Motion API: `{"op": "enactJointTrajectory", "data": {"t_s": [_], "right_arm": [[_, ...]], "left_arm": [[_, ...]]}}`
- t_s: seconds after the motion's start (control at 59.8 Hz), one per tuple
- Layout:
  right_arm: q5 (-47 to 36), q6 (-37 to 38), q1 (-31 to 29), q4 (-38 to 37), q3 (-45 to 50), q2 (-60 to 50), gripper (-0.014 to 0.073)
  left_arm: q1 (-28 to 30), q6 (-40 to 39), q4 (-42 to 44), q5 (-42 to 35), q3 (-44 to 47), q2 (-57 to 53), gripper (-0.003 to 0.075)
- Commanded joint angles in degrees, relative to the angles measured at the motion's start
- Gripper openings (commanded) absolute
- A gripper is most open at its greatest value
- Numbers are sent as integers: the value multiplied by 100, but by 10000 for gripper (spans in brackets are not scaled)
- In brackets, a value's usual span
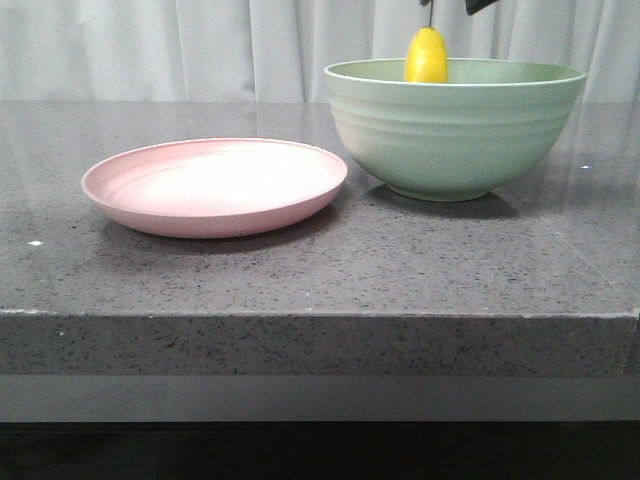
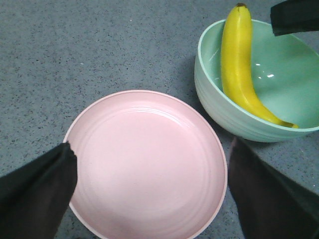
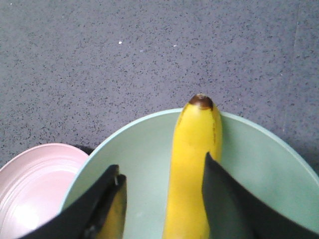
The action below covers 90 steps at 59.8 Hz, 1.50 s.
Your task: Transfer banana from pink plate to green bowl
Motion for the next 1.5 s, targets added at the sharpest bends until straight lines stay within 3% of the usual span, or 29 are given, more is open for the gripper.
{"op": "enactJointTrajectory", "data": {"t_s": [0.0,0.134,0.284,0.418,0.719,1.103,1.487], "right_arm": [[-266,-67,-27,41,-194,-337,283],[-249,-67,-27,41,-194,-344,131],[-249,-67,-27,41,-194,-344,-18],[-296,-72,-27,29,-194,-351,-70],[-618,-514,-27,16,145,-1050,-69],[-1725,-979,-27,-24,2399,-3355,-69],[-2309,-979,-27,-24,4659,-5837,-69]], "left_arm": [[29,-34,-37,-380,-168,-133,588],[29,-34,-37,-380,-168,-133,459],[29,-34,-37,-380,-168,-133,171],[29,-34,-37,-380,-168,-133,-21],[123,-34,471,-444,-159,-335,-20],[1149,-34,902,-1153,833,-1986,-20],[1289,-34,913,-1411,2344,-4003,-20]]}}
